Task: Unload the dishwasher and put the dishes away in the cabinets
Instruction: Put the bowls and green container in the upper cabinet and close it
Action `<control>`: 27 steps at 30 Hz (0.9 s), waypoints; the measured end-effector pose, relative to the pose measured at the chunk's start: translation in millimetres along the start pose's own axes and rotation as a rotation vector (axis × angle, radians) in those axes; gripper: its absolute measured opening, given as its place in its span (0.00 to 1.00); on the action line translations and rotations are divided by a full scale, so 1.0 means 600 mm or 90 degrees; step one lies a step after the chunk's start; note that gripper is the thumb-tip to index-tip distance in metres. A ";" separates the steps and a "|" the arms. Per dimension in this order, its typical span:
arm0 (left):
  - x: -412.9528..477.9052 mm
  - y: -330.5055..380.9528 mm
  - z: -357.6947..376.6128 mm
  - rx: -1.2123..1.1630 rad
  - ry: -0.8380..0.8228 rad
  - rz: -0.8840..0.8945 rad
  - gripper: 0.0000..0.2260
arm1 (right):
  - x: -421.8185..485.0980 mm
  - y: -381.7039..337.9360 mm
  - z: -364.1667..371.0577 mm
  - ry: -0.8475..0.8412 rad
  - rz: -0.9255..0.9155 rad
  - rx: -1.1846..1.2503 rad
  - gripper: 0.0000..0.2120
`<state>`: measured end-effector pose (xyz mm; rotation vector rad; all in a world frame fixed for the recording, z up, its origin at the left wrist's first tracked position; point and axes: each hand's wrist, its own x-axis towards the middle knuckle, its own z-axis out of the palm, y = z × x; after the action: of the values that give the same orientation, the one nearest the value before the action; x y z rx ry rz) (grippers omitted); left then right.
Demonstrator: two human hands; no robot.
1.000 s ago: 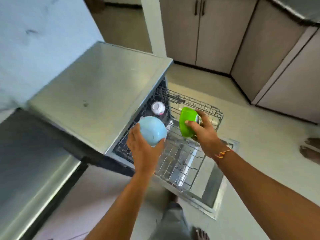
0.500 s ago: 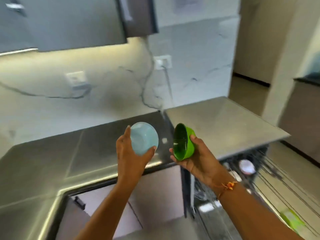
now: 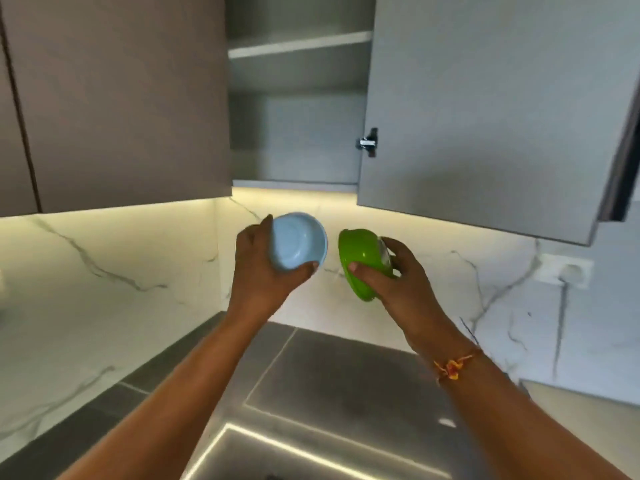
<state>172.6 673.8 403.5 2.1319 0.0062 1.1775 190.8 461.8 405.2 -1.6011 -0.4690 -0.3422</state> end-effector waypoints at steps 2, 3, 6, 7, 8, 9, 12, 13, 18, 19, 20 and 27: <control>0.085 -0.030 0.001 -0.032 0.001 -0.006 0.47 | 0.069 -0.014 0.049 0.019 -0.055 -0.059 0.32; 0.128 -0.044 0.005 -0.049 -0.003 -0.010 0.48 | 0.105 -0.020 0.071 0.029 -0.084 -0.088 0.32; 0.249 -0.078 0.022 -0.062 -0.009 -0.024 0.47 | 0.206 -0.035 0.128 0.054 -0.162 -0.157 0.28; 0.288 -0.091 0.028 -0.061 -0.007 -0.032 0.46 | 0.241 -0.036 0.146 0.062 -0.180 -0.178 0.28; 0.329 -0.105 0.036 -0.058 -0.003 -0.042 0.45 | 0.279 -0.037 0.165 0.069 -0.196 -0.199 0.28; 0.366 -0.117 0.044 -0.050 0.001 -0.049 0.42 | 0.316 -0.036 0.182 0.074 -0.209 -0.224 0.28; 0.465 -0.154 0.072 0.012 -0.014 -0.053 0.38 | 0.425 -0.026 0.223 0.101 -0.222 -0.336 0.37; 0.493 -0.166 0.083 0.033 -0.022 -0.051 0.37 | 0.460 -0.022 0.233 0.105 -0.216 -0.378 0.39; 0.587 -0.207 0.147 0.116 -0.065 -0.021 0.39 | 0.592 -0.014 0.242 0.118 -0.110 -0.483 0.36; 0.599 -0.212 0.159 0.122 -0.076 -0.015 0.39 | 0.609 -0.014 0.239 0.120 -0.078 -0.503 0.33; 0.610 -0.217 0.170 0.128 -0.090 -0.008 0.38 | 0.622 -0.015 0.234 0.119 -0.046 -0.522 0.31; 0.671 -0.218 0.229 0.190 -0.224 0.021 0.36 | 0.684 0.014 0.217 0.072 0.040 -0.631 0.20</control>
<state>552.7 823.6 580.3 2.5868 -0.0115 0.8459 543.8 629.6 586.5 -2.5267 -0.1431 -0.6760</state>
